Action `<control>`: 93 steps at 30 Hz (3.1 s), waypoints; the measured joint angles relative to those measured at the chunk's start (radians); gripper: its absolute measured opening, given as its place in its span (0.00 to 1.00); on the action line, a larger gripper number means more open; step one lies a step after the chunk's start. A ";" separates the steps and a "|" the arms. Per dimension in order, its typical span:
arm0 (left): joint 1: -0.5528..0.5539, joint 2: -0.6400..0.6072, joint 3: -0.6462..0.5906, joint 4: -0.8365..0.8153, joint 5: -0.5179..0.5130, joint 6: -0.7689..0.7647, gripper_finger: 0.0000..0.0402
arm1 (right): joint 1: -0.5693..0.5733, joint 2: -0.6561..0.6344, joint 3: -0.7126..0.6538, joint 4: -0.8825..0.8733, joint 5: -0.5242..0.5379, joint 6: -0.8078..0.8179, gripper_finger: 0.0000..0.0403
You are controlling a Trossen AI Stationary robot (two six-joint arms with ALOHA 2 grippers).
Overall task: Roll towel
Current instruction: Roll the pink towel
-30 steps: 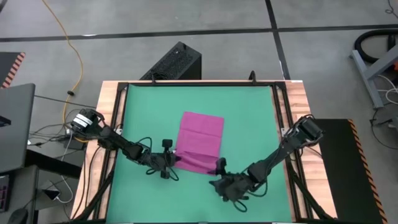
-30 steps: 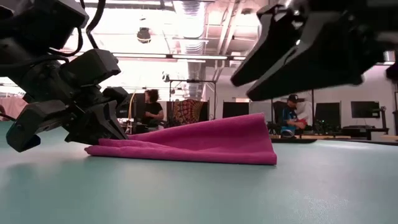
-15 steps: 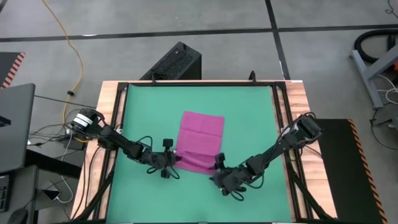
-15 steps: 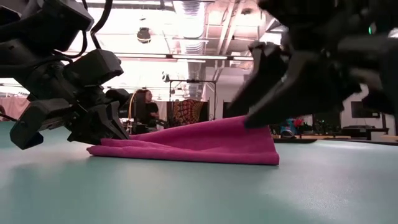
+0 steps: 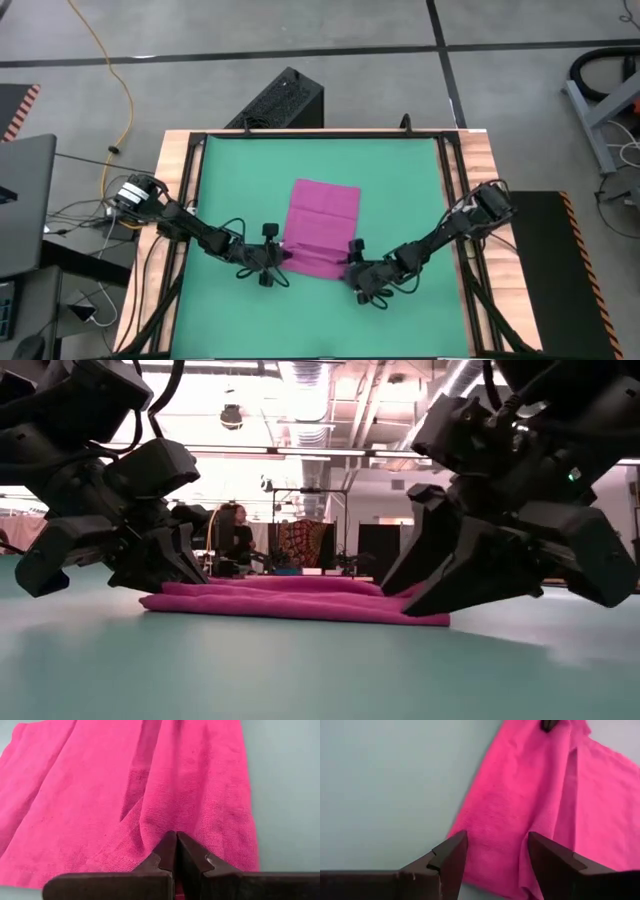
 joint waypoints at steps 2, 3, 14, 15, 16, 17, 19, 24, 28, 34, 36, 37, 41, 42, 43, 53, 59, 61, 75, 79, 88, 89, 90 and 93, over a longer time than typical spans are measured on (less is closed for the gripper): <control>0.000 0.000 0.001 0.001 0.003 -0.004 0.00 | 0.000 0.011 0.006 0.012 -0.001 -0.004 0.58; 0.000 -0.001 0.002 0.001 0.004 -0.004 0.00 | 0.000 0.011 0.006 0.011 -0.002 -0.006 0.58; 0.001 -0.001 0.003 -0.005 0.031 -0.040 0.00 | 0.057 -0.075 0.035 -0.051 0.066 0.006 0.58; 0.002 -0.001 0.003 -0.006 0.035 -0.041 0.00 | 0.065 -0.085 0.042 -0.034 0.072 0.000 0.58; 0.002 -0.001 0.003 -0.006 0.036 -0.041 0.00 | 0.073 -0.090 0.050 -0.014 0.074 -0.008 0.58; 0.002 -0.001 0.003 -0.003 0.036 -0.042 0.00 | 0.080 -0.089 0.058 -0.007 0.074 -0.008 0.58; 0.002 -0.001 0.003 -0.003 0.036 -0.042 0.00 | 0.090 -0.073 0.060 -0.016 0.074 -0.008 0.58; 0.002 -0.001 0.003 -0.003 0.038 -0.051 0.00 | 0.081 -0.011 0.060 -0.021 0.074 -0.012 0.58; 0.002 -0.001 0.003 -0.011 0.053 -0.057 0.00 | 0.053 0.034 0.060 -0.035 0.075 0.006 0.58; 0.002 -0.002 0.004 -0.030 0.058 -0.057 0.00 | 0.029 0.042 0.046 -0.101 0.074 0.100 0.58; 0.002 -0.002 0.004 -0.034 0.057 -0.056 0.00 | 0.028 0.040 0.029 -0.099 0.075 0.127 0.58; 0.002 -0.002 0.005 -0.038 0.055 -0.056 0.00 | 0.028 0.041 0.022 -0.102 0.077 0.140 0.58; 0.002 -0.003 0.005 -0.043 0.058 -0.057 0.00 | 0.023 0.079 0.013 -0.107 0.083 0.197 0.58; 0.002 -0.003 0.005 -0.043 0.059 -0.058 0.00 | 0.020 0.093 0.013 -0.101 0.081 0.211 0.57; 0.002 -0.003 0.005 -0.044 0.060 -0.058 0.00 | 0.019 0.104 0.013 -0.095 0.082 0.228 0.56; 0.002 -0.003 0.002 -0.023 0.066 -0.061 0.00 | 0.018 0.126 0.014 -0.083 0.078 0.338 0.17; -0.013 -0.099 0.017 -0.057 0.088 -0.054 0.00 | 0.027 0.127 0.045 -0.119 0.076 0.352 0.04; -0.019 -0.154 0.023 -0.074 0.080 -0.047 0.00 | 0.034 0.123 0.055 -0.131 0.073 0.346 0.04; -0.015 -0.204 0.027 -0.025 0.017 0.187 0.00 | 0.046 0.042 0.106 -0.221 0.036 0.348 0.02; 0.005 -0.124 0.027 0.032 0.024 0.257 0.00 | 0.047 0.015 0.105 -0.243 0.020 0.348 0.02; 0.078 0.026 0.028 0.123 0.100 0.246 0.00 | 0.047 0.008 0.113 -0.243 -0.041 0.350 0.02; 0.085 0.036 0.029 0.128 0.110 0.237 0.00 | 0.047 0.008 0.119 -0.245 -0.053 0.343 0.02; 0.091 0.045 0.029 0.128 0.124 0.226 0.00 | 0.047 0.008 0.127 -0.246 -0.073 0.330 0.02; 0.099 0.051 0.029 0.119 0.163 0.197 0.00 | 0.048 0.000 0.154 -0.248 -0.128 0.295 0.02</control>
